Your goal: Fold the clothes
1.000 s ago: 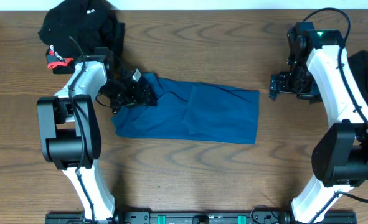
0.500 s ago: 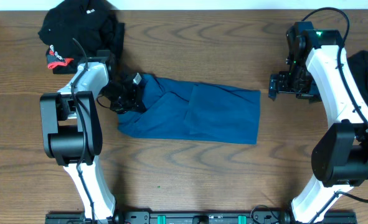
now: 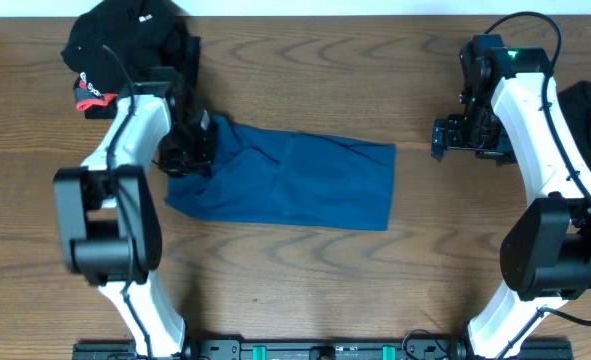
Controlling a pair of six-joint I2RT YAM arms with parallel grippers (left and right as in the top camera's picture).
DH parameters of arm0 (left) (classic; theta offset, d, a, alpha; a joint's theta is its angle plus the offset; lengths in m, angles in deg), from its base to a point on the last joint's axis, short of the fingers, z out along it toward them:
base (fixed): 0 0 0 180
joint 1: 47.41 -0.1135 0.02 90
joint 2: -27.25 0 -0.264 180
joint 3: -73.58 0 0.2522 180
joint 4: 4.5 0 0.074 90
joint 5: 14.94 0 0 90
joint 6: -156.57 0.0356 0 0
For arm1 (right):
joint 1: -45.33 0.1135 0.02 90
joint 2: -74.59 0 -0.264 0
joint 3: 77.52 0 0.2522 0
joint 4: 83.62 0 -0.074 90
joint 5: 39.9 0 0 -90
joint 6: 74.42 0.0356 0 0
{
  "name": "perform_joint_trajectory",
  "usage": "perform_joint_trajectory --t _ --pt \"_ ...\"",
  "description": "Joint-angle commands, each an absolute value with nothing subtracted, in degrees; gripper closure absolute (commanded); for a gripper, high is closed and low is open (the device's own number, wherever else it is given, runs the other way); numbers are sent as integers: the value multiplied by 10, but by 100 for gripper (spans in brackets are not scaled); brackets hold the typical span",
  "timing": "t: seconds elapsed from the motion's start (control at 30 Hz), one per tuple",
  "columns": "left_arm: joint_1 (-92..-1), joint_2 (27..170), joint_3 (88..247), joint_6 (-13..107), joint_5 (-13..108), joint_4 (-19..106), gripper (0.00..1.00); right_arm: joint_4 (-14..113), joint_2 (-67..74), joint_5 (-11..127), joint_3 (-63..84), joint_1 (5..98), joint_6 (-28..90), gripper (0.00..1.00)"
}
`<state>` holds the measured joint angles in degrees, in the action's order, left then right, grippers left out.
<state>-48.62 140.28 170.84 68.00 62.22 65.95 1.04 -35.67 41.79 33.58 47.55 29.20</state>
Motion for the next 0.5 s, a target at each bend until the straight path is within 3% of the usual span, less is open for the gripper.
perform_joint_trajectory --t 0.0,0.47 --pt "-478 1343 1727 657 661 665 94 13 -363 420 344 481 292 1" --pt "-260 1257 1728 548 684 660 94 19 -363 449 344 478 288 1"
